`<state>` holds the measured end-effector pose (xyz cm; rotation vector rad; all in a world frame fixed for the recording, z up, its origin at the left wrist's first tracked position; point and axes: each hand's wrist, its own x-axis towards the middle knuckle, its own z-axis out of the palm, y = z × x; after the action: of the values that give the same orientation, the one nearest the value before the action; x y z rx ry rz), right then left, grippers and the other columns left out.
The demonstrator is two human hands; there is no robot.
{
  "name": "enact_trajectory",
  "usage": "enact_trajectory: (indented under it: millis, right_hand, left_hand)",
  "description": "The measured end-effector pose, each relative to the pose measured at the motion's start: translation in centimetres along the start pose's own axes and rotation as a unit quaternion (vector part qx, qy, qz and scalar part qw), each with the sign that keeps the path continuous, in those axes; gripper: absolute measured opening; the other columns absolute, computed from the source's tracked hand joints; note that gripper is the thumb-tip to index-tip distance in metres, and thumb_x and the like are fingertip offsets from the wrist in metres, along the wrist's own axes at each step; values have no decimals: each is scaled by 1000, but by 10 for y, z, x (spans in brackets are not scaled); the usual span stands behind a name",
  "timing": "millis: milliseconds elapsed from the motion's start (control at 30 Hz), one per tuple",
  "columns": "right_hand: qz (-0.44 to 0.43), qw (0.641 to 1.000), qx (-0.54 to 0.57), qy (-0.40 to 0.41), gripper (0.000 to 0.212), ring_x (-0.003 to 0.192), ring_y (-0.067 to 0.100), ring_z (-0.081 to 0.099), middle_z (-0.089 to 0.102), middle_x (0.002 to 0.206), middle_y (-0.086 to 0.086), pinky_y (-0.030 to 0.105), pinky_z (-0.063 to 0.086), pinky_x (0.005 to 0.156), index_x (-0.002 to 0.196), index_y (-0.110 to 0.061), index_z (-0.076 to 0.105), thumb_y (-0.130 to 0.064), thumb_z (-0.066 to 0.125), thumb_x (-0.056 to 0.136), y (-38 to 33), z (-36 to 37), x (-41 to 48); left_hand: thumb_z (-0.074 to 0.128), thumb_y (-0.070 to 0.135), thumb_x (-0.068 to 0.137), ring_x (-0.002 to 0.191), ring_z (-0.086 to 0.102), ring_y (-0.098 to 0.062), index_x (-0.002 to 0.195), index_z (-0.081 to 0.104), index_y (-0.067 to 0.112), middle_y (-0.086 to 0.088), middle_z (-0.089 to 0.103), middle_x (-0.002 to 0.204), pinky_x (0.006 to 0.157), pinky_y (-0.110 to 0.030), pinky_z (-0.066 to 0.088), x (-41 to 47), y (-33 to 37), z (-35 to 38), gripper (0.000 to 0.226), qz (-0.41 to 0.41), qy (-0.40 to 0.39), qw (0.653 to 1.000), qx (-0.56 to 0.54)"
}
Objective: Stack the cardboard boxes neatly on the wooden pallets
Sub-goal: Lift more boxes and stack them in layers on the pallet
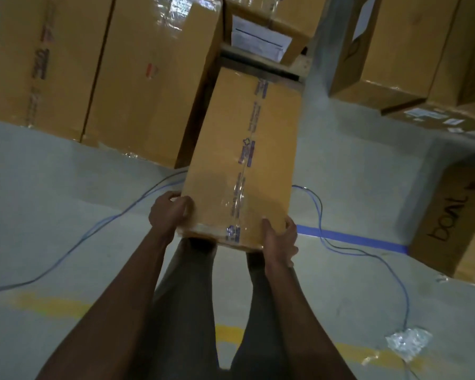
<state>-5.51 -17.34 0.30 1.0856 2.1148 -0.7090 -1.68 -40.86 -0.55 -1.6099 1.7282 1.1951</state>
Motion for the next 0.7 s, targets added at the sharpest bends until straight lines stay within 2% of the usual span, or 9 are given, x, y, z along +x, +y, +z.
enact_trajectory:
  millis: [100,167,267,367,400,467,600,633,700]
  right_hand:
    - [39,999,-31,15,77,135,35,37,39,151,-5,65,24,108,149,-40,33,-63,65,83,5,20,18]
    - [75,995,-66,14,76,135,36,38,38,149,-1,66,23,109,149,-34,34,-67,60,86,9,36,32]
    - [90,992,-91,-2,77,135,35,41,40,149,3,61,24,113,150,-26,35,-68,57,89,11,57,52]
    - [97,993,-57,-18,82,140,34,39,39,154,4,59,19,115,152,-23,34,-70,56,89,6,71,70]
    - [91,995,-43,-20,83,140,34,39,38,155,4,59,17,115,153,-22,35,-70,55,89,2,75,77]
    - [58,998,-15,-20,86,141,34,40,40,156,4,62,16,115,153,-21,37,-73,56,87,-11,79,94]
    - [-2,999,32,-9,89,137,30,48,50,149,4,60,31,113,149,-21,44,-76,60,80,-50,84,135]
    - [-10,999,46,-10,89,136,30,49,50,149,5,58,34,113,149,-21,45,-75,61,80,-60,85,143]
    - [-9,996,83,-16,94,134,29,51,51,149,5,51,39,113,150,-19,44,-74,64,76,-75,89,155]
  left_hand:
    - [65,41,79,88,63,-23,97,66,19,0,67,95,83,-36,50,21,5,16,28,34,3,997,68]
    - [65,41,75,81,65,-24,86,67,11,-4,67,85,75,-34,50,40,4,25,32,48,-3,996,79]
    - [68,40,69,75,64,-22,88,69,8,-7,68,84,70,-32,50,66,7,38,36,44,-18,997,61]
    - [72,35,70,75,62,-14,90,68,17,-2,67,88,70,-30,51,84,12,49,27,38,-39,998,26]
    - [74,29,74,77,62,-12,89,67,22,1,67,89,69,-27,50,90,14,53,18,48,-50,998,15]
    - [73,23,77,84,65,-12,90,66,30,3,70,95,74,-29,54,100,20,57,16,59,-70,996,-3]
    - [71,31,78,94,68,-18,111,71,25,3,72,105,84,-39,57,126,35,54,34,54,-89,994,-25]
    - [71,34,77,96,69,-20,112,72,25,2,73,104,84,-41,58,133,41,52,36,47,-92,994,-36]
    - [73,31,77,92,68,-24,100,74,20,0,73,97,80,-39,56,143,53,52,25,23,-87,993,-80]
